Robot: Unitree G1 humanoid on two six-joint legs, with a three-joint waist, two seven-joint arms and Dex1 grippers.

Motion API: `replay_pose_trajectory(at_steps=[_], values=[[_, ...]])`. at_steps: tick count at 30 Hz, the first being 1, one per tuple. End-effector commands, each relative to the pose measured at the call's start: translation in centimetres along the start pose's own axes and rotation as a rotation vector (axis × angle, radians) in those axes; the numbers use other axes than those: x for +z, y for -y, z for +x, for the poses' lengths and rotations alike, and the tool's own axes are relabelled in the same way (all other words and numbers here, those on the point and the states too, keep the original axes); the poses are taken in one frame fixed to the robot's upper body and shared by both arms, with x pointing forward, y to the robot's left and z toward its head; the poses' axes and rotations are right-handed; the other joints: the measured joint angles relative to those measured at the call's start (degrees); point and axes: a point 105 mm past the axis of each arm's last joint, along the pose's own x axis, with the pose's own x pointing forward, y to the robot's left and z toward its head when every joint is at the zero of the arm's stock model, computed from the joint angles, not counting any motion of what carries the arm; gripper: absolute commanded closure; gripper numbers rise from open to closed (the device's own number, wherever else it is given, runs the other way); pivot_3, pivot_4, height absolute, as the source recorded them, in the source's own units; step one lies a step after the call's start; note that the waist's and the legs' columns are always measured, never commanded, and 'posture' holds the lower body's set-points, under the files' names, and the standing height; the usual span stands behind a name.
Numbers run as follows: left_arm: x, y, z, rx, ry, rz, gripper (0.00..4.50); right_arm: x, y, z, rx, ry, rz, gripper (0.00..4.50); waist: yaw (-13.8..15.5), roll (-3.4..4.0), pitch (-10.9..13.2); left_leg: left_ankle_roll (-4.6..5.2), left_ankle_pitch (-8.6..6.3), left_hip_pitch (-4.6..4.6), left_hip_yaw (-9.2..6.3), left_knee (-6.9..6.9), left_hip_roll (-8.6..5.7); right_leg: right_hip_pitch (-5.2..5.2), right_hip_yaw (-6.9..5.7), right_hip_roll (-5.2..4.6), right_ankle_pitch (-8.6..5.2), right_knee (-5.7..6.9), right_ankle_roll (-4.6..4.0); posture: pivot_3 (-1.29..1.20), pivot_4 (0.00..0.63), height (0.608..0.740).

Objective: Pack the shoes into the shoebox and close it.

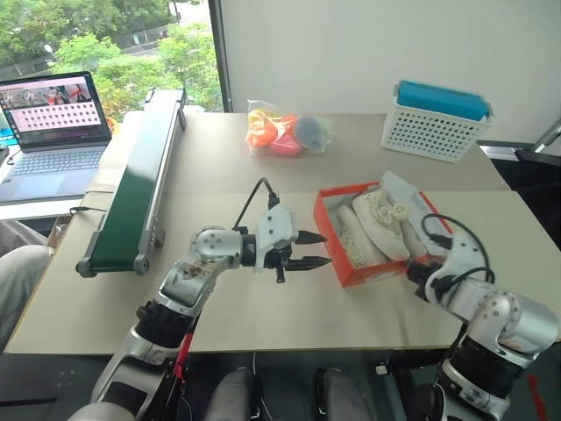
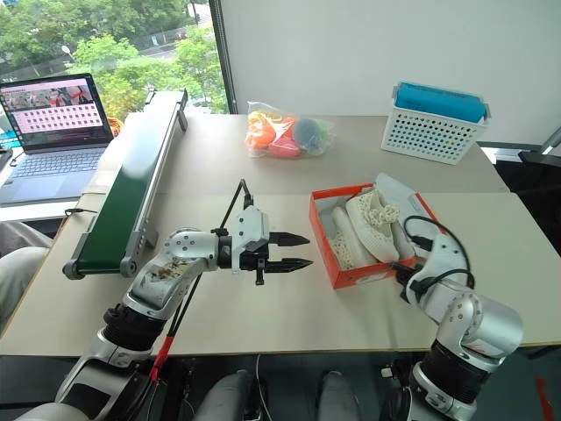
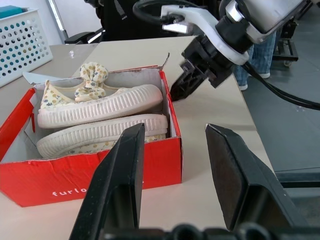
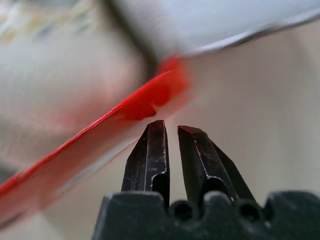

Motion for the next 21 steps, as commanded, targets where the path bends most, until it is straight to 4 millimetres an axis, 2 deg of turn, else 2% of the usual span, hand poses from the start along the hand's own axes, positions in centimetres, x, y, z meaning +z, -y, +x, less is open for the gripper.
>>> replay_pose_trajectory(at_steps=[1, 5, 10, 16, 21], values=[[1.4, -0.1, 0.1, -0.004, 0.038, 0.057, 2.47, 1.1, 2.1, 0.1, -0.094, 0.035, 0.109, 3.8, -0.08, 0.02, -0.01, 0.0, 0.0, 0.0, 0.0, 0.0, 0.0, -0.01, 0.0, 0.0, 0.0, 0.01, 0.0, 0.0, 0.15, 0.705], [1.4, -0.2, 0.1, -0.006, 0.035, 0.063, 2.47, 2.0, 2.7, 1.1, -0.116, 0.058, 0.219, 3.8, -0.44, 0.06, -0.02, -0.22, 0.13, 0.03, 0.02, -0.17, -0.04, -0.08, 0.03, 0.0, -0.01, 0.15, -0.01, 0.0, 0.15, 0.705], [1.7, -0.5, -0.1, 0.002, 0.035, 0.068, 2.47, 3.5, 3.7, 3.5, -0.132, 0.073, 0.471, 3.8, -1.28, 0.12, -0.03, 0.02, 0.0, 0.13, 0.02, -0.18, -0.05, -0.07, 0.07, 0.0, -0.02, 0.31, -0.02, 0.0, 0.15, 0.705], [1.7, -0.7, 0.0, 0.008, 0.035, 0.071, 2.47, 4.9, 5.9, 6.4, -0.144, 0.067, 0.758, 3.8, -1.43, 0.21, 0.03, -0.16, 0.12, 0.14, 0.03, -0.26, -0.07, -0.07, 0.07, 0.02, -0.06, 0.29, -0.02, 0.0, 0.15, 0.705], [1.7, -0.8, 0.0, 0.014, 0.037, 0.074, 2.47, 5.5, 7.4, 7.6, -0.161, 0.068, 0.934, 3.8, -1.63, 0.24, 0.04, 0.03, 0.0, 0.16, 0.04, -0.26, -0.07, -0.05, 0.11, 0.01, -0.06, 0.29, -0.01, 0.0, 0.15, 0.705]])
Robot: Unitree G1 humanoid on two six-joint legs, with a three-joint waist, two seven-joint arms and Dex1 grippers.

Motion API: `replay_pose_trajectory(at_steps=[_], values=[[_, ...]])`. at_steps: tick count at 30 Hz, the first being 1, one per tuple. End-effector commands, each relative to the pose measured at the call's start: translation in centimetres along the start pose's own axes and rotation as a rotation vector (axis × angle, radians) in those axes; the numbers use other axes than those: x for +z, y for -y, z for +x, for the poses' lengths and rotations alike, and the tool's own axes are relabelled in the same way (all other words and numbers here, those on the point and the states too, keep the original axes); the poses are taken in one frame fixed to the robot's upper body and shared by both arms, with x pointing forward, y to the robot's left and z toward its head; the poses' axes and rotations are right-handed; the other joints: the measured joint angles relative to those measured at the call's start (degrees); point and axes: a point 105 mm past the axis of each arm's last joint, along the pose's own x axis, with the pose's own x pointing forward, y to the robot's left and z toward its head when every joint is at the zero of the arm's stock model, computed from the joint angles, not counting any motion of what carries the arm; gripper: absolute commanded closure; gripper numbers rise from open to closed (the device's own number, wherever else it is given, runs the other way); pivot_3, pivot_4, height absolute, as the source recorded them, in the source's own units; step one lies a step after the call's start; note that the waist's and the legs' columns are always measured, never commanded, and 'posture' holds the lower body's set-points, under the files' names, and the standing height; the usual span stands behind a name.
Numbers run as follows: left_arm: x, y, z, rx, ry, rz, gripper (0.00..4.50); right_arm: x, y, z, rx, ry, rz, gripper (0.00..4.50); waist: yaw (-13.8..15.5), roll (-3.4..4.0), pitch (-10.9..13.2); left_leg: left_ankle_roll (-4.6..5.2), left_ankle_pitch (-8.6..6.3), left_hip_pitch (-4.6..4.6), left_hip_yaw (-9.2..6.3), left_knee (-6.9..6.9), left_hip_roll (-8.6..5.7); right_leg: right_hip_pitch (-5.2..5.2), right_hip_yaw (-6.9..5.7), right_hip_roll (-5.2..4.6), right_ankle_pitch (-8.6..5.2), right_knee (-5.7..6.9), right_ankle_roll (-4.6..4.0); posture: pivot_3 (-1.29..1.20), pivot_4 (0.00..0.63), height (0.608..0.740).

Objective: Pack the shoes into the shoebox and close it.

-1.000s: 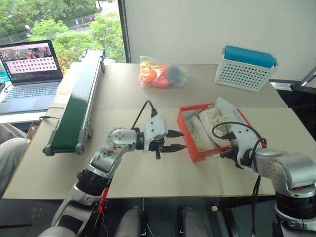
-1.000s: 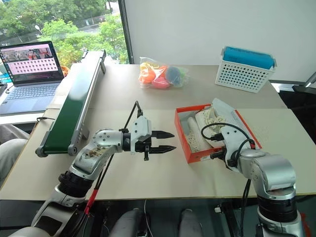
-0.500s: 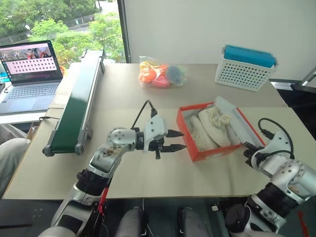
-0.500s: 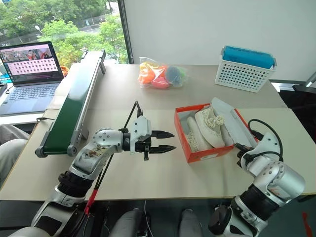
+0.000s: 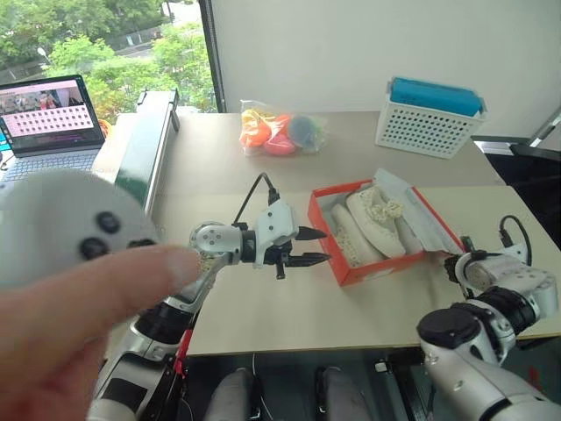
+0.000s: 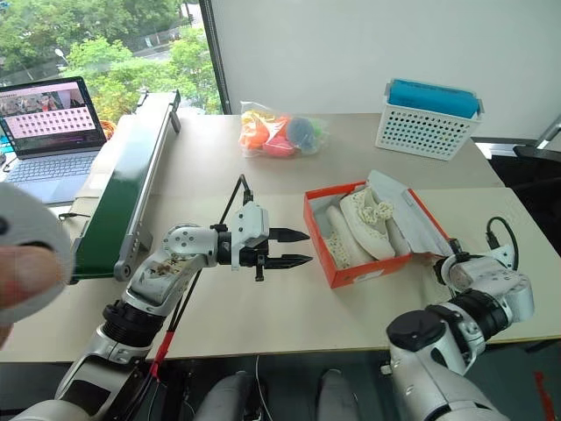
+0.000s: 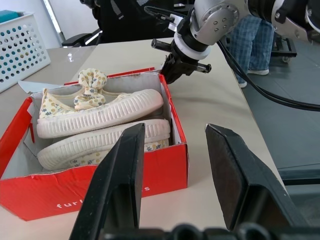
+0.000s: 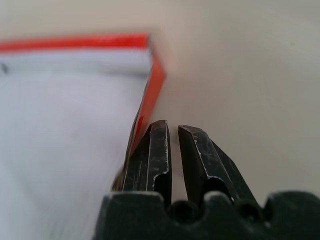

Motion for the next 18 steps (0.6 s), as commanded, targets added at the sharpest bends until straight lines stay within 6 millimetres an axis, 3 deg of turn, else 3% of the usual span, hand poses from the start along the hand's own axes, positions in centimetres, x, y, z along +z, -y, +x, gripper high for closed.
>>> replay_pose_trajectory(at_steps=[1, 13, 18], values=[[1.2, -0.5, 0.0, 0.012, 0.033, 0.056, 2.47, 1.7, -0.9, 0.3, 0.035, 0.036, 0.131, 3.8, -0.11, 0.0, 0.0, 0.02, -0.01, 0.0, 0.0, -0.01, 0.0, 0.0, 0.0, 0.0, 0.0, 0.0, 0.0, 0.0, 0.15, 0.705], [1.4, -0.7, 0.1, 0.019, 0.037, 0.063, 2.47, 0.0, -2.4, 2.1, 0.102, -0.047, 0.317, 3.8, -1.5, -0.04, 0.0, 0.18, -0.1, 0.2, 0.0, 0.0, 0.03, 0.28, 0.06, 0.01, 0.0, -0.23, 0.01, 0.0, 0.15, 0.705], [1.4, -0.7, 0.1, 0.015, 0.034, 0.065, 2.47, 0.4, -4.7, 1.1, 0.225, -0.011, 0.285, 3.8, -1.68, -0.03, 0.01, 0.18, -0.11, 0.2, 0.01, -0.08, 0.03, 0.25, 0.11, 0.02, 0.01, -0.31, 0.01, 0.0, 0.15, 0.705]])
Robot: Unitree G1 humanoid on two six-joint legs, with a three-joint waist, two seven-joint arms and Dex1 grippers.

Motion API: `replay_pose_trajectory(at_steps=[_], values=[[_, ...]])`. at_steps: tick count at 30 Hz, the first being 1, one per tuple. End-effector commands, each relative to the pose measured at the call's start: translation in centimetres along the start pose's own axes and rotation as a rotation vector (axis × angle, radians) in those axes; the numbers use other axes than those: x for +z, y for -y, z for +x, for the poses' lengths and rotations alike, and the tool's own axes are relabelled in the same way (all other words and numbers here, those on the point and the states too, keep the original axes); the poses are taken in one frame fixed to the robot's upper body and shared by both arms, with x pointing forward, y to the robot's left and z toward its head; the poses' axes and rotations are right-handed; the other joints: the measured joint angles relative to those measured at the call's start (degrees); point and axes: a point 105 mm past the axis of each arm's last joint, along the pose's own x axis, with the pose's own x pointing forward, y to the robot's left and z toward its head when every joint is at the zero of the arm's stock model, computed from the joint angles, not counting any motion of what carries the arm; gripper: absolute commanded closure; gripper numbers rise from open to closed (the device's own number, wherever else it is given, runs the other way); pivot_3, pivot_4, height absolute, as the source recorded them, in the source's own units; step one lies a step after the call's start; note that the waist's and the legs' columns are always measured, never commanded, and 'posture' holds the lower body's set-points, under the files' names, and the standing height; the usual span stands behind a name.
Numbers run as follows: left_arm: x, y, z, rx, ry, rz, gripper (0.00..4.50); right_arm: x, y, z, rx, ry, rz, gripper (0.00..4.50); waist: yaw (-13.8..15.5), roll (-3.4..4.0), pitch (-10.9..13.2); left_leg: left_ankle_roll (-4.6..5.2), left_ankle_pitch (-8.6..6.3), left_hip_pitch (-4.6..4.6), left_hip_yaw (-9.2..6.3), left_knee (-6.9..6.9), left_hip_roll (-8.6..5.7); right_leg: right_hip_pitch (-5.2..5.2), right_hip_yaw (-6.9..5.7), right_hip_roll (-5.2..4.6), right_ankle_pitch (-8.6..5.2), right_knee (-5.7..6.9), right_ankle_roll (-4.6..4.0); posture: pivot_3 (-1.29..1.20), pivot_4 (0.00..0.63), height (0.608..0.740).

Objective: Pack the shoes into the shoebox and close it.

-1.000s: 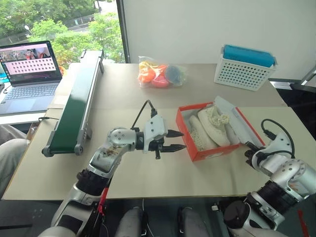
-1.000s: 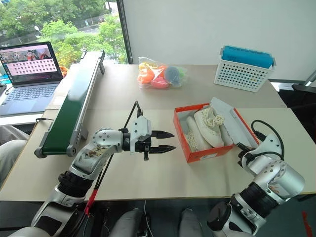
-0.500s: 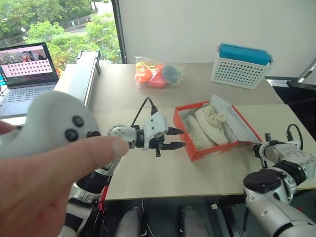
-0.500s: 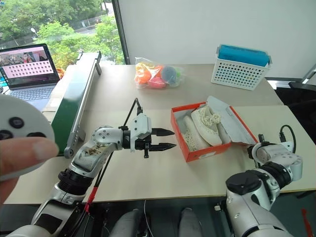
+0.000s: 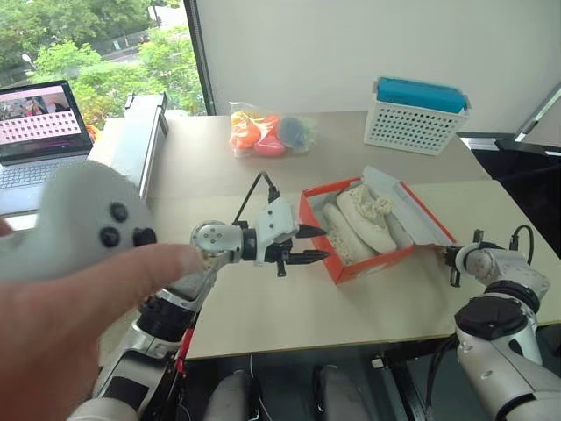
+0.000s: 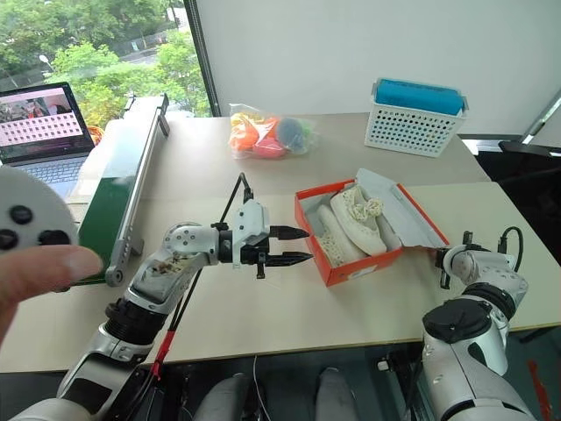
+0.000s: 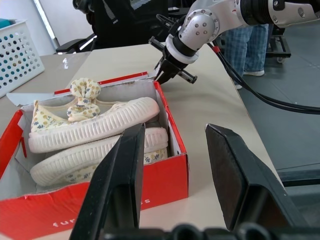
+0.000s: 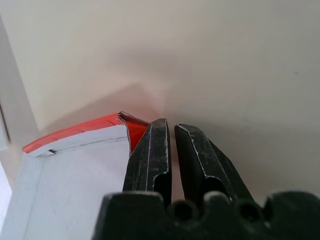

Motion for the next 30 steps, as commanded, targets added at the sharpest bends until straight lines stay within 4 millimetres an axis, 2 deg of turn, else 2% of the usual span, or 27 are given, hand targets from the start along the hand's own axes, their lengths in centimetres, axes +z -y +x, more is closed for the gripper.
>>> replay_pose_trajectory(at_steps=[1, 5, 6, 8, 10, 14, 16, 18, 21, 22, 25, 27, 30], values=[[1.3, -0.3, -0.1, 0.004, 0.027, 0.057, 2.47, -0.4, -3.4, -1.1, 0.162, 0.009, -0.018, 3.8, 0.02, 0.02, 0.01, 0.0, 0.0, -0.01, 0.0, -0.02, 0.0, -0.01, 0.0, 0.0, 0.0, 0.0, 0.0, 0.0, 0.15, 0.705], [1.2, -0.2, -0.2, -0.001, 0.02, 0.058, 2.47, -2.3, -6.3, -2.9, 0.339, -0.024, -0.002, 3.8, 0.19, 0.05, 0.03, -0.02, 0.01, -0.03, 0.01, -0.03, 0.01, -0.09, 0.02, 0.0, 0.0, 0.12, 0.0, 0.0, 0.15, 0.705], [1.2, -0.2, -0.2, -0.004, 0.018, 0.058, 2.47, -3.3, -8.3, -4.6, 0.458, -0.033, -0.006, 3.8, 0.25, 0.05, 0.03, -0.04, 0.02, -0.03, 0.01, -0.03, 0.02, -0.09, 0.02, -0.01, 0.0, 0.18, 0.0, 0.0, 0.15, 0.705], [1.3, -0.1, -0.1, -0.007, 0.017, 0.059, 2.47, -4.8, -10.8, -7.5, 0.638, -0.036, -0.052, 3.8, 0.27, 0.23, 0.14, -0.04, 0.02, -0.04, 0.01, -0.02, 0.01, -0.11, 0.01, -0.02, 0.0, 0.23, 0.0, 0.0, 0.15, 0.705], [1.3, -0.1, -0.1, -0.009, 0.018, 0.059, 2.47, -5.8, -11.7, -9.2, 0.719, -0.04, -0.092, 3.8, 0.26, 0.34, 0.2, -0.05, 0.03, -0.05, 0.01, -0.02, 0.02, -0.19, 0.05, -0.02, 0.0, 0.32, 0.0, 0.0, 0.15, 0.705], [1.4, -0.1, -0.1, -0.012, 0.016, 0.061, 2.47, -8.6, -14.3, -14.0, 0.996, -0.089, -0.293, 3.8, 0.62, 0.36, 0.21, -0.07, 0.04, -0.03, 0.0, -0.03, 0.02, -0.19, 0.0, -0.02, 0.0, 0.36, 0.0, 0.0, 0.15, 0.705], [1.4, -0.2, -0.2, -0.011, 0.015, 0.062, 2.47, -9.9, -14.6, -14.9, 1.035, -0.117, -0.423, 3.8, 0.63, 0.36, 0.21, -0.05, 0.03, -0.05, 0.0, -0.01, 0.01, -0.18, 0.0, -0.02, 0.0, 0.33, 0.0, 0.0, 0.15, 0.705], [1.4, -0.3, -0.2, -0.009, 0.015, 0.062, 2.47, -10.5, -14.6, -15.1, 1.045, -0.122, -0.489, 3.8, 0.6, 0.36, 0.21, -0.04, 0.02, -0.05, 0.02, -0.01, 0.0, -0.18, 0.01, -0.03, 0.0, 0.32, -0.01, 0.0, 0.15, 0.705], [1.4, -0.6, -0.3, 0.001, 0.011, 0.069, 2.47, -13.7, -13.9, -15.2, 1.007, -0.221, -0.845, 3.8, 0.59, 0.37, 0.22, -0.05, 0.03, -0.02, 0.01, -0.02, 0.01, -0.2, 0.01, -0.03, 0.0, 0.34, -0.01, 0.0, 0.15, 0.705], [1.4, -0.6, -0.3, 0.002, 0.01, 0.07, 2.47, -14.3, -13.6, -15.1, 0.992, -0.248, -0.912, 3.8, 0.42, 0.37, 0.22, -0.05, 0.03, -0.02, 0.01, -0.02, 0.01, -0.2, 0.01, -0.03, 0.0, 0.34, -0.02, 0.0, 0.15, 0.705], [1.5, -0.6, -0.4, 0.009, 0.009, 0.073, 2.47, -16.7, -11.9, -15.1, 0.948, -0.354, -1.21, 3.8, 0.17, 0.37, 0.21, -0.05, 0.03, -0.01, 0.02, -0.03, 0.02, -0.21, 0.03, -0.03, 0.0, 0.33, -0.03, 0.0, 0.15, 0.705], [1.6, -0.6, -0.5, 0.017, 0.011, 0.073, 2.47, -18.2, -9.9, -15.0, 0.9, -0.439, -1.436, 3.8, 0.27, 0.37, 0.22, -0.05, 0.02, 0.0, 0.02, -0.04, 0.04, -0.21, 0.01, -0.02, -0.01, 0.32, -0.05, 0.0, 0.15, 0.705], [1.7, -0.7, -0.6, 0.029, 0.012, 0.073, 2.47, -19.0, -7.9, -14.4, 0.843, -0.508, -1.64, 3.8, 0.61, 0.35, 0.23, -0.02, 0.01, -0.04, 0.0, -0.02, 0.03, -0.21, -0.01, -0.04, -0.01, 0.27, -0.04, 0.0, 0.15, 0.705]])
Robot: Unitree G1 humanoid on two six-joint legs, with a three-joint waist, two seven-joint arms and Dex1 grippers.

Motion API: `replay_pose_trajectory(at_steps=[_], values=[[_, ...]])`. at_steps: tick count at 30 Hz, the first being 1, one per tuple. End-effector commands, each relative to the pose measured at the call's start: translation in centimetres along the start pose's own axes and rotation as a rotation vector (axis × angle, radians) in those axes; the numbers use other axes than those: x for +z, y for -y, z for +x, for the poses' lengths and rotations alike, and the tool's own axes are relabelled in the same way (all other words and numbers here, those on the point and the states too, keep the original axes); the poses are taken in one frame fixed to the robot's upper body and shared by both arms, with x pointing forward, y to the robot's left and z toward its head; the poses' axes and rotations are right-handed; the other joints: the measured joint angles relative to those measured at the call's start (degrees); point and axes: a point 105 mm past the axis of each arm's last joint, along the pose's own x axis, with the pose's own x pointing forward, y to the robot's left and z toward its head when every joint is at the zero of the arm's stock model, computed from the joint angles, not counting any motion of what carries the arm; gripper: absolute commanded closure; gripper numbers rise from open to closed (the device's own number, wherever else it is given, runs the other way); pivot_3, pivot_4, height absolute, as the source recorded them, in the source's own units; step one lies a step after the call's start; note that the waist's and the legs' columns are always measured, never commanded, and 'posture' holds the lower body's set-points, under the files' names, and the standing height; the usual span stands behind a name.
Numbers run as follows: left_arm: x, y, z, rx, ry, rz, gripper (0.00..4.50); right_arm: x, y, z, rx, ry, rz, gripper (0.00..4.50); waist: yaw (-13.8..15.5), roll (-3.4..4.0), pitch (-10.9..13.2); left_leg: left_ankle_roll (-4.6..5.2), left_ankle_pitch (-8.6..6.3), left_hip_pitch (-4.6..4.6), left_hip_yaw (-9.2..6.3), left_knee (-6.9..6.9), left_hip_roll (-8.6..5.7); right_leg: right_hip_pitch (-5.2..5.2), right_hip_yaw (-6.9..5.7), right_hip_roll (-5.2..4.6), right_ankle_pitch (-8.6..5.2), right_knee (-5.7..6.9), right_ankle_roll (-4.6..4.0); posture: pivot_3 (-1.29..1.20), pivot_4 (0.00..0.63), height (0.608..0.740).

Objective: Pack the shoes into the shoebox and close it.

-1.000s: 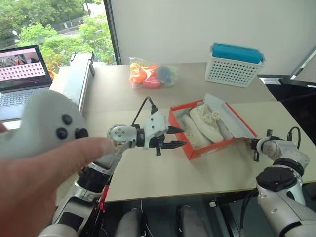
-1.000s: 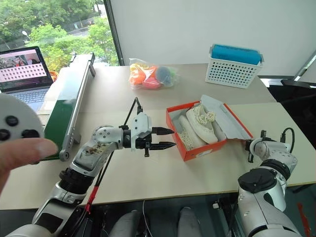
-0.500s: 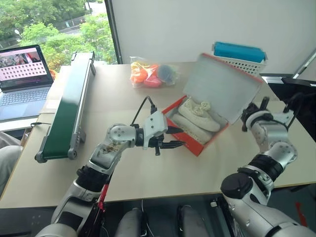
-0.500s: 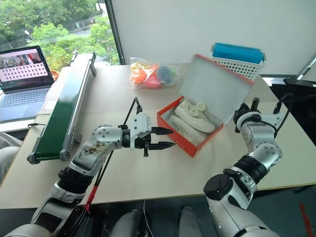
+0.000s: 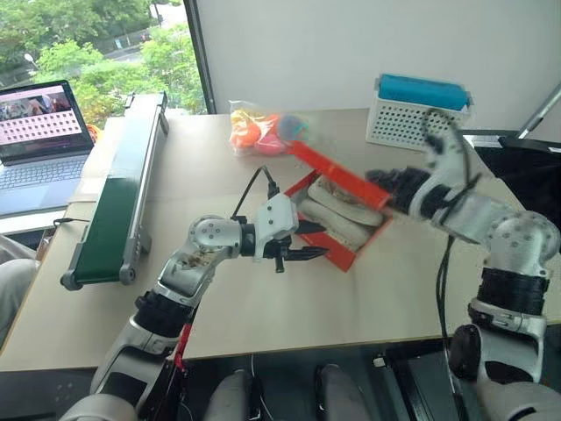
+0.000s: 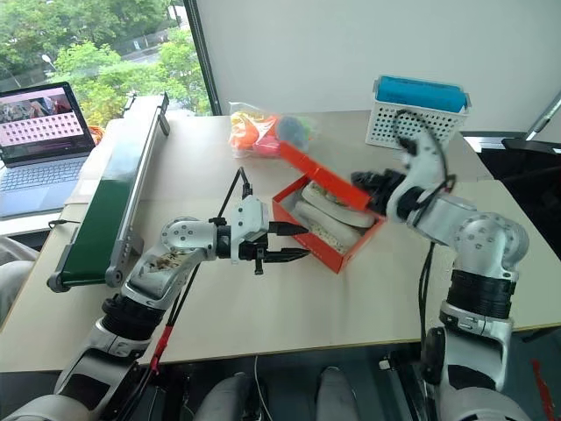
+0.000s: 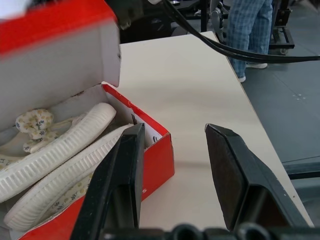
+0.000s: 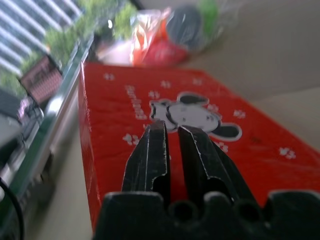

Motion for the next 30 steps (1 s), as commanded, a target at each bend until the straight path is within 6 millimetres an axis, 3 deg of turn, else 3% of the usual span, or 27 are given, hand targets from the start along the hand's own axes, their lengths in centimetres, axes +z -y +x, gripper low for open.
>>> replay_pose_trajectory(at_steps=[1, 7, 12, 15, 20, 27, 29, 30], values=[[1.3, -0.3, -0.4, 0.025, 0.03, 0.043, 2.47, -1.5, -1.0, 0.6, 0.033, -0.123, -0.156, 3.8, 0.29, -0.01, 0.01, 0.02, -0.01, -0.02, 0.0, 0.0, 0.0, 0.0, -0.01, 0.0, 0.0, -0.03, 0.0, 0.0, 0.15, 0.705], [1.3, -0.5, -0.9, 0.066, 0.022, 0.04, 2.47, -3.0, 1.1, 3.6, -0.052, -0.226, -0.259, 3.8, 1.19, -0.04, 0.02, 0.06, -0.03, -0.12, 0.01, 0.09, -0.02, -0.02, -0.05, -0.02, 0.0, -0.08, 0.01, 0.0, 0.15, 0.705], [1.3, -0.2, -1.2, 0.086, 0.019, 0.028, 2.47, -1.8, 1.2, 6.5, -0.047, -0.184, -0.262, 3.8, 1.18, -0.06, 0.03, 0.02, -0.01, -0.1, 0.01, 0.12, 0.0, -0.02, -0.1, -0.01, 0.01, -0.04, 0.01, 0.0, 0.15, 0.705], [1.3, 0.0, -1.3, 0.096, 0.017, 0.023, 2.47, -0.5, 3.3, 7.9, -0.14, -0.144, -0.254, 3.8, 1.07, -0.07, 0.04, -0.04, 0.02, -0.1, 0.03, 0.11, -0.02, -0.02, -0.09, -0.01, 0.01, -0.03, 0.01, 0.0, 0.15, 0.705], [1.2, 0.0, -1.7, 0.123, 0.004, 0.019, 2.47, -0.8, 5.3, 8.8, -0.197, -0.17, -0.268, 3.8, 1.48, -0.07, 0.04, -0.29, 0.17, -0.1, 0.0, 0.11, -0.03, 0.01, -0.14, -0.01, 0.0, 0.01, 0.01, 0.0, 0.15, 0.705], [0.6, -0.5, -2.7, 0.189, -0.028, 0.005, 2.47, -5.3, 5.4, 9.8, -0.16, -0.287, -0.259, 3.8, 1.14, -0.23, -0.17, -0.18, 0.1, 0.22, -0.01, 0.09, 0.0, 0.25, -0.13, -0.01, 0.01, 0.05, 0.0, 0.0, 0.15, 0.705], [0.5, -0.7, -2.8, 0.205, -0.03, -0.007, 2.47, -5.4, 5.6, 9.7, -0.171, -0.285, -0.262, 3.8, 1.06, -0.3, -0.25, -0.2, 0.1, 0.28, -0.01, 0.06, 0.02, 0.28, -0.13, -0.01, 0.01, 0.07, -0.01, 0.0, 0.15, 0.705], [0.2, -0.9, -3.0, 0.227, -0.038, -0.015, 2.47, -4.3, 5.4, 9.5, -0.167, -0.244, -0.249, 3.8, 1.08, -0.32, -0.27, -0.23, 0.11, 0.28, -0.01, 0.05, 0.02, 0.28, -0.13, -0.01, 0.01, 0.07, -0.01, 0.0, 0.15, 0.705]])
